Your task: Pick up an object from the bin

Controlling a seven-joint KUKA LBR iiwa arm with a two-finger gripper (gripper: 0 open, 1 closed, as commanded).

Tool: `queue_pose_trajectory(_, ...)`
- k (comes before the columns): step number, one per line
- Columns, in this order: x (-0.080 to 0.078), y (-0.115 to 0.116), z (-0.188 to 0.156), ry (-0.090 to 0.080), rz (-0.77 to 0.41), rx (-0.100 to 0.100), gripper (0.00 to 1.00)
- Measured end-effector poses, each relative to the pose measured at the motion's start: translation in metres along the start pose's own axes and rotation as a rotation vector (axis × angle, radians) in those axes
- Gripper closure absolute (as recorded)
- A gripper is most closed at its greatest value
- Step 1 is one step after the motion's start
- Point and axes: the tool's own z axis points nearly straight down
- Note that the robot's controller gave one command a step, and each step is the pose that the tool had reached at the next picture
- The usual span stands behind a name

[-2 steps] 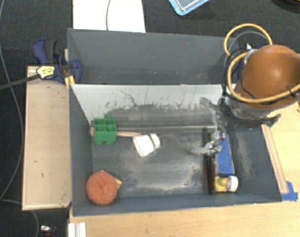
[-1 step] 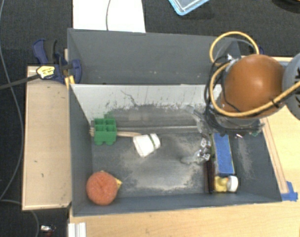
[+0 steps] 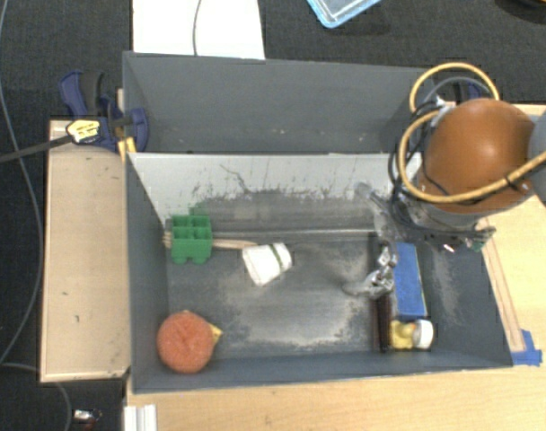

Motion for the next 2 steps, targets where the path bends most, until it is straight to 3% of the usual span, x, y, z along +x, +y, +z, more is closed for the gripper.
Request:
queue_pose_trajectory(1,0.003,0.017,0.005,-0.004,-0.069,0.001,0.00)
queue_pose_trajectory(2,0.012,-0.018,0.010,-0.005,0.025,0.003,0.00)
